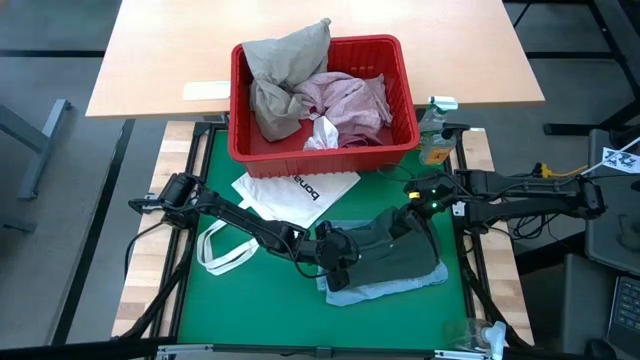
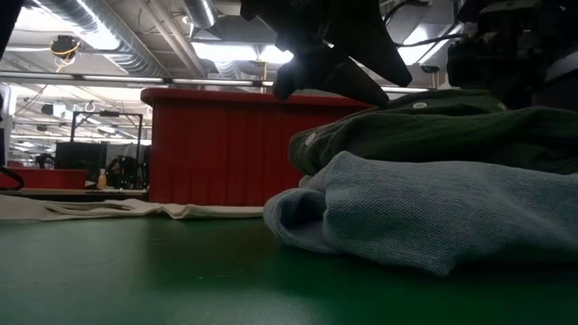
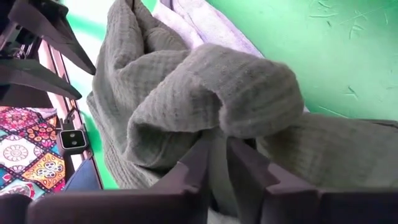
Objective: Fold laundry
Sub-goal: Fold the green shirt
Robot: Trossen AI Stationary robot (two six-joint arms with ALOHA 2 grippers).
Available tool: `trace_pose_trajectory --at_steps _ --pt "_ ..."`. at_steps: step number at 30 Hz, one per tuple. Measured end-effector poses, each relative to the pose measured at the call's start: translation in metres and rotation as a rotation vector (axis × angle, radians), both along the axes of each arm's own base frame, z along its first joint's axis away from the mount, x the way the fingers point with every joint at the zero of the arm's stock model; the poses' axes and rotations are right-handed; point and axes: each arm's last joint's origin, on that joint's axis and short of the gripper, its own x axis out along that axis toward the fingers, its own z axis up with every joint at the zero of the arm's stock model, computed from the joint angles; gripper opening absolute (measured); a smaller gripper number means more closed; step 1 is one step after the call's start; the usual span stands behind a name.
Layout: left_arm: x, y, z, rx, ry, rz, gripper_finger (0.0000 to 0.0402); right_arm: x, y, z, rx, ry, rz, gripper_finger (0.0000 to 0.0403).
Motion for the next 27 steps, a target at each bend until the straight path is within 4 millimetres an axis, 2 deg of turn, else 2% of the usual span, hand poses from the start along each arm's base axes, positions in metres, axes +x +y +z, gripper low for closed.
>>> trace_pose_trajectory --at_steps 14,23,27 --pt "0.0 0.0 0.0 0.001 0.0 0.0 0.014 0.001 -0.003 -0.001 -0.078 0.014 -0.073 0.0173" --pt "0.0 0.0 0.0 0.001 0.0 -0.001 0.014 0.012 -0.005 -0.014 -0.088 0.103 -0.073 0.0176" --pt "0.0 0.0 0.0 0.002 0.003 -0.001 0.014 0.019 -0.005 -0.017 -0.11 0.08 -0.004 0.0169"
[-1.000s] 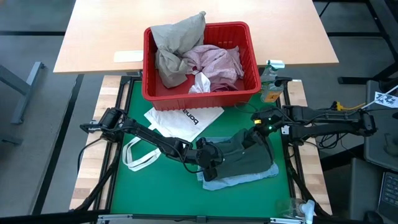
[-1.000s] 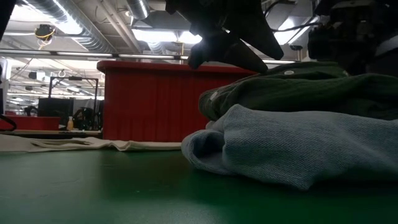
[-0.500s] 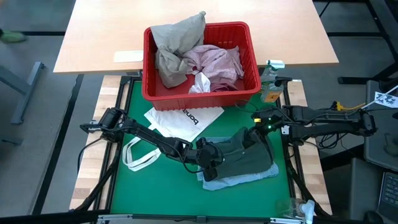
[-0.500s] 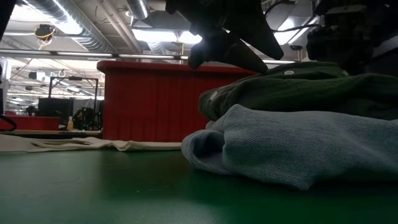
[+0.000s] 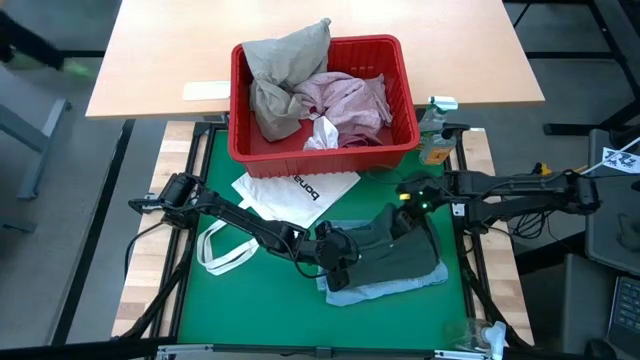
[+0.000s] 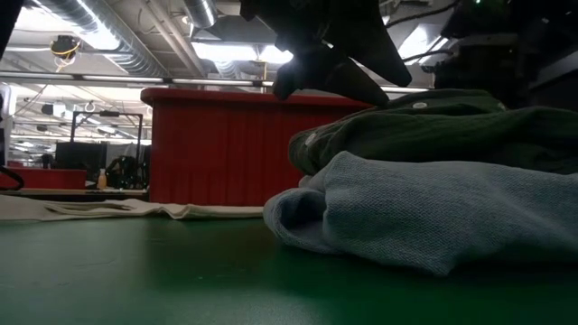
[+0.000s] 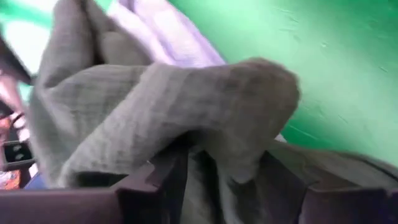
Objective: Fold laundry
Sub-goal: Fold the green shirt
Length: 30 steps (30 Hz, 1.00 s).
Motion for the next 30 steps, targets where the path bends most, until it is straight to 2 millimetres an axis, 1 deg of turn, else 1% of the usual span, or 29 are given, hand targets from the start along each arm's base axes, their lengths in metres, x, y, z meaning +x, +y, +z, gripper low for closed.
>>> trace_pose_trajectory --at_steps 3,5,7,11,12,16,19,21,26,30 --pt "0.0 0.0 0.0 0.001 0.003 0.0 0.014 0.004 0.0 0.002 -0.003 -0.056 0.042 0.0153" --pt "0.0 0.0 0.0 0.002 0.005 0.0 0.014 0.006 0.0 0.004 -0.007 -0.085 0.043 0.0132" --pt "0.0 0.0 0.0 0.002 0.005 0.001 0.014 0.007 0.0 0.005 0.002 -0.098 0.051 0.0101" --pt "0.0 0.002 0.0 0.016 0.001 0.02 0.014 0.006 0.002 0.005 0.06 -0.093 0.087 0.0019" --pt "0.0 0.002 0.0 0.022 -0.001 0.027 0.014 0.006 0.003 0.005 0.077 -0.095 0.099 0.001" --pt "0.0 0.004 0.0 0.029 -0.004 0.038 0.014 0.006 0.005 0.009 0.163 -0.091 0.106 0.0017" --pt "0.0 0.004 0.0 0.029 -0.004 0.039 0.014 0.008 0.005 0.021 0.185 -0.105 0.123 0.0005" --pt "0.0 0.004 0.0 0.029 -0.004 0.039 0.014 0.007 0.006 0.03 0.189 -0.083 0.121 0.0006" --pt "0.001 0.004 0.0 0.029 -0.004 0.041 0.014 -0.003 0.007 0.046 0.21 0.037 0.109 0.0003" --pt "0.002 0.01 0.0 0.029 -0.004 0.055 0.014 -0.015 0.008 0.054 0.221 0.179 0.087 0.0003"
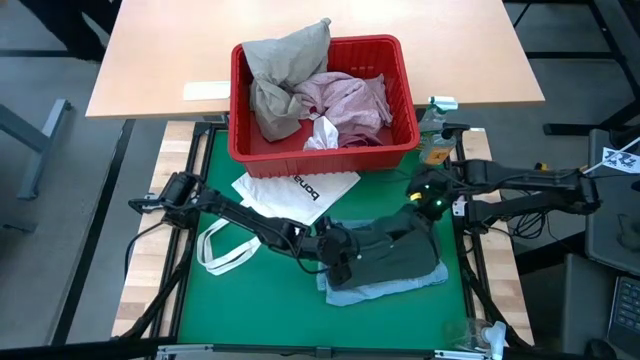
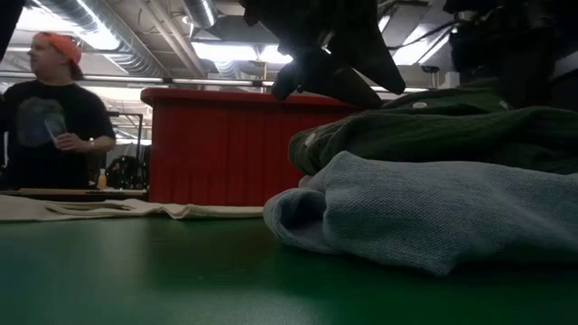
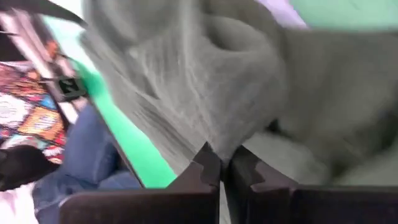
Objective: Fold laundry
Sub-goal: Fold the green shirt
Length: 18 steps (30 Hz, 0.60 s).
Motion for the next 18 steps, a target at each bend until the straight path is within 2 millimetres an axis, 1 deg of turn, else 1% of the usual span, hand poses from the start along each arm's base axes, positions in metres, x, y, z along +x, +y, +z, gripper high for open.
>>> trace_pose_trajectory --at_steps 7,10,15,18 --pt "0.003 0.011 0.0 0.0 0.0 0.027 0.014 -0.019 0.0 -0.003 -0.046 0.22 -0.048 0.0003" --pt "0.002 0.014 -0.001 0.004 0.014 0.032 0.014 -0.024 -0.001 -0.004 -0.098 0.287 -0.064 0.0002" --pt "0.0 0.017 -0.005 0.018 0.065 0.038 0.014 -0.026 -0.004 -0.005 -0.204 0.307 -0.095 0.0004" --pt "-0.001 0.02 -0.006 0.022 0.081 0.045 0.014 -0.024 -0.005 -0.005 -0.213 0.296 -0.099 0.0004"
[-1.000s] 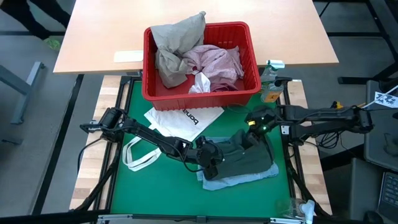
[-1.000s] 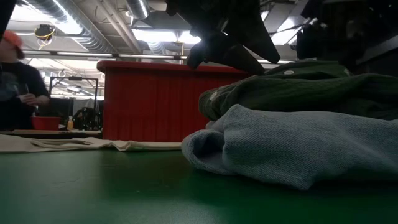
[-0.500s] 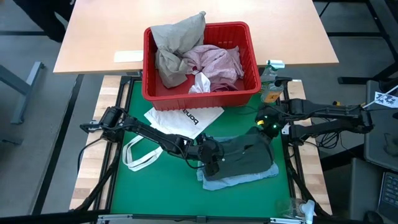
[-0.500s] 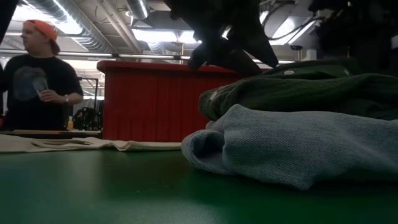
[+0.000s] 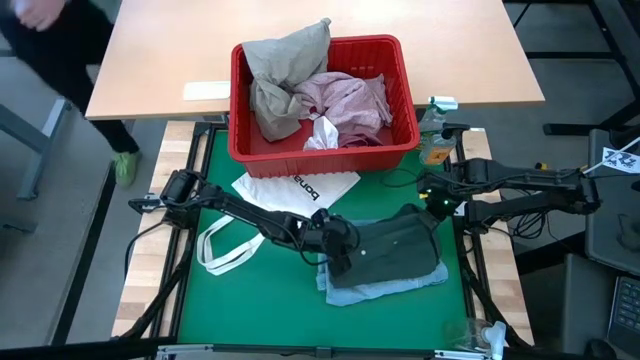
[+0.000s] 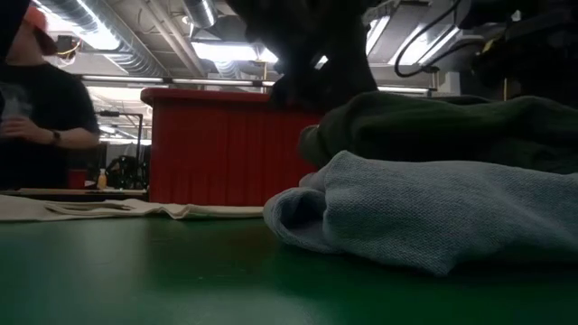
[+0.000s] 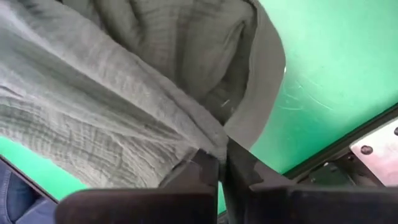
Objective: Fold laundry
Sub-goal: Fold the green shirt
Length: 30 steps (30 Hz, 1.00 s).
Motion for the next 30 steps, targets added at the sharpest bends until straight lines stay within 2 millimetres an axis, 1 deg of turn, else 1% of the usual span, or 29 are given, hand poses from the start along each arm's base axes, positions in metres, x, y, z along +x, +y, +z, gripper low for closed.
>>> trace_pose_trajectory --at_steps 5,8,12,15,21,23,27,30 --pt "-0.006 0.002 -0.005 0.019 0.084 0.003 0.014 0.001 0.0 0.0 0.005 -0.006 0.001 0.0005" --pt "-0.011 0.0 -0.009 0.03 0.141 0.0 0.014 0.001 0.0 0.0 -0.001 -0.006 0.002 0.0005" --pt "-0.013 -0.004 -0.01 0.035 0.156 -0.009 0.014 0.002 0.0 0.0 -0.003 -0.01 0.003 0.0008" --pt "-0.013 -0.004 -0.01 0.035 0.155 -0.01 0.014 0.002 0.0 0.0 -0.004 -0.009 0.004 0.003" --pt "-0.013 -0.004 -0.01 0.036 0.156 -0.011 0.014 0.001 -0.001 0.0 -0.033 -0.006 0.016 0.0107" --pt "-0.013 -0.004 -0.01 0.036 0.156 -0.012 0.014 0.001 -0.001 -0.001 -0.047 0.003 0.009 0.0126" --pt "-0.014 -0.004 -0.006 0.038 0.15 -0.016 0.014 -0.002 -0.001 -0.001 -0.028 0.029 0.01 0.0141" --pt "-0.016 -0.003 0.005 0.033 0.12 -0.016 0.014 -0.001 0.002 0.0 0.053 0.017 0.007 0.0142"
